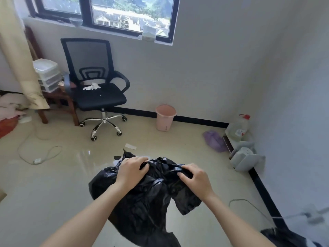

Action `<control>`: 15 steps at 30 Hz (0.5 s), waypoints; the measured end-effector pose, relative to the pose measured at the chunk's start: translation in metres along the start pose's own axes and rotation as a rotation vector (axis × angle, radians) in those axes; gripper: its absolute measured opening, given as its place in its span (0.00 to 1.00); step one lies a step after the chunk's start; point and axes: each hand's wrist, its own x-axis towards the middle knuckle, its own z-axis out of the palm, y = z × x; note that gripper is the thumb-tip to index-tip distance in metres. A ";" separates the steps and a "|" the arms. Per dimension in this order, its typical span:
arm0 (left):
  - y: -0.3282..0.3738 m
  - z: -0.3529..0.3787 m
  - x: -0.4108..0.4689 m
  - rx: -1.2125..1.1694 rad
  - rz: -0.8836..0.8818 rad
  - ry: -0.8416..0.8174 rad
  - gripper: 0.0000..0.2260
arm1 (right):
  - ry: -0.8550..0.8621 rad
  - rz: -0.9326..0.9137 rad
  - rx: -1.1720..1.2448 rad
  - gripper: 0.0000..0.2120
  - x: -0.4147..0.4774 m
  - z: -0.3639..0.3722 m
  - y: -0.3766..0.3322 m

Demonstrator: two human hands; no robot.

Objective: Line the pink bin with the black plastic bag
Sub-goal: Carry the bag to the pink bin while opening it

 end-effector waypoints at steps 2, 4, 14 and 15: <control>0.004 0.020 0.038 -0.021 -0.002 0.002 0.12 | 0.004 -0.010 0.015 0.13 0.038 -0.005 0.016; 0.007 0.035 0.077 -0.021 -0.007 0.003 0.14 | -0.014 -0.010 0.013 0.14 0.078 -0.014 0.030; -0.026 0.100 0.230 0.012 -0.070 0.016 0.13 | -0.059 -0.045 0.027 0.14 0.259 -0.018 0.067; -0.033 0.106 0.247 0.010 -0.073 0.015 0.12 | -0.059 -0.044 0.029 0.14 0.277 -0.014 0.070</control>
